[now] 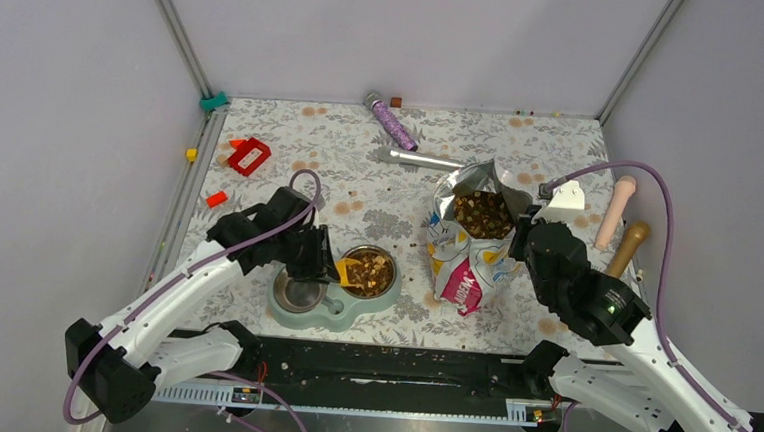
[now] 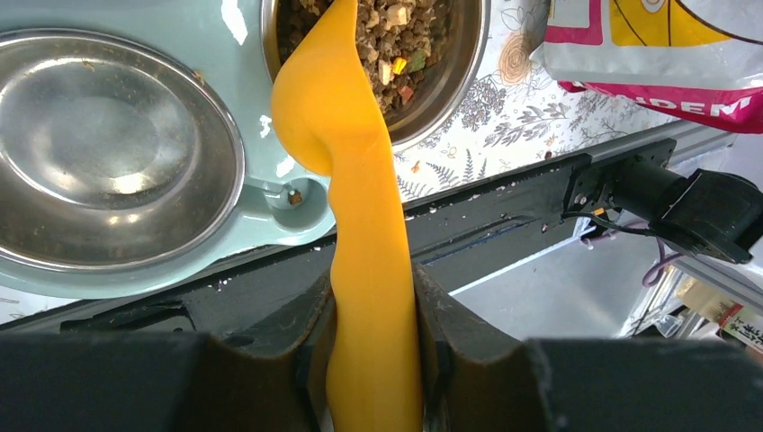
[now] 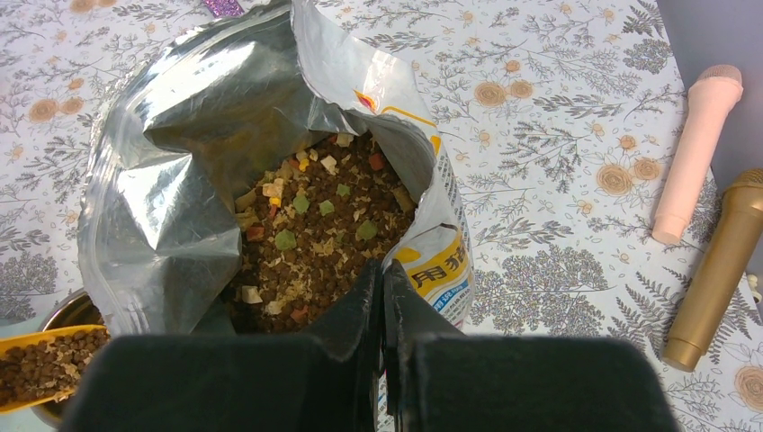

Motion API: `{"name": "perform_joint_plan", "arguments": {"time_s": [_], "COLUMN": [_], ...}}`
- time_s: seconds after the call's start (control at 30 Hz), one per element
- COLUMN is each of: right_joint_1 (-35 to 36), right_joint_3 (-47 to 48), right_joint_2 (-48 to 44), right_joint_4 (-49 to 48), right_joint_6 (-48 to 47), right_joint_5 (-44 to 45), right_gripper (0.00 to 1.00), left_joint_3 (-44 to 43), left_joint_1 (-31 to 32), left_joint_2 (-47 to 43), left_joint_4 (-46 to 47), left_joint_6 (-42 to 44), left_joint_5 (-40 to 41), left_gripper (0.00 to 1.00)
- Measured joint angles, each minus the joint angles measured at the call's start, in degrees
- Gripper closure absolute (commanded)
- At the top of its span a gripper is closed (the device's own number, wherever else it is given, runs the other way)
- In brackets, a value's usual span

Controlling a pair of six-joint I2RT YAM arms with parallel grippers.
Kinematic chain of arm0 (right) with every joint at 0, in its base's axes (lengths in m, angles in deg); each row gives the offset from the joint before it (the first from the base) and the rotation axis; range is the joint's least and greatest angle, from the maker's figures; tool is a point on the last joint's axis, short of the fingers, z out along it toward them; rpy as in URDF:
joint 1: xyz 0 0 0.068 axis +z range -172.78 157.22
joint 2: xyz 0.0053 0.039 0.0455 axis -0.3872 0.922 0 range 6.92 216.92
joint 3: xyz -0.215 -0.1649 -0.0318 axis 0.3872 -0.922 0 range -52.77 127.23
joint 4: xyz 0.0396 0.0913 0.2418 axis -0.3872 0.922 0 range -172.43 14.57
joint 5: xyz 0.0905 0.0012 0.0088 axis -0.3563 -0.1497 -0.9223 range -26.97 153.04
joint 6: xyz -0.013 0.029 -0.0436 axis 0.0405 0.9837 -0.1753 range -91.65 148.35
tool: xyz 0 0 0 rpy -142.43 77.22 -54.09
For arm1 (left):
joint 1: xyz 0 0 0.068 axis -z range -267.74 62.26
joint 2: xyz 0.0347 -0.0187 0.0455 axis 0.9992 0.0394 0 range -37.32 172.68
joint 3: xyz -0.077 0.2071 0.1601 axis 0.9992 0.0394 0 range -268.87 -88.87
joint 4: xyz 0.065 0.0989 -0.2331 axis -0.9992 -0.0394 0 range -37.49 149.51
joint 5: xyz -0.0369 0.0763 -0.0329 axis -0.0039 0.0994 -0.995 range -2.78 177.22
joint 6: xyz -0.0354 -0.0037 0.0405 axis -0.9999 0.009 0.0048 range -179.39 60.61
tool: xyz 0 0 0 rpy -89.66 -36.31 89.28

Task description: Serve the pet food

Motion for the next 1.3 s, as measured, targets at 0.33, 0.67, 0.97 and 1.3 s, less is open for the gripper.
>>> {"name": "perform_joint_plan", "arguments": {"time_s": [0.33, 0.67, 0.97, 1.3], "right_joint_1": [0.0, 0.0, 0.0, 0.0], "right_joint_3": [0.0, 0.0, 0.0, 0.0], "right_joint_2": [-0.1, 0.3, 0.0, -0.1], "right_joint_4": [0.2, 0.1, 0.2, 0.2], "right_joint_6": [0.0, -0.1, 0.0, -0.1], "right_joint_5": [0.0, 0.0, 0.0, 0.0], "right_gripper": [1.0, 1.0, 1.0, 1.0], "left_joint_3": [-7.0, -8.7, -8.7, -8.7], "left_joint_1": [1.8, 2.1, 3.7, 3.8], "left_joint_2": [2.8, 4.5, 5.2, 2.6], "left_joint_4": [-4.7, -7.3, -7.2, -8.2], "left_joint_6": [2.4, 4.3, 5.0, 5.4], "left_joint_5": [4.4, 4.5, 3.1, 3.1], "left_gripper": [1.0, 1.0, 1.0, 1.0]}}
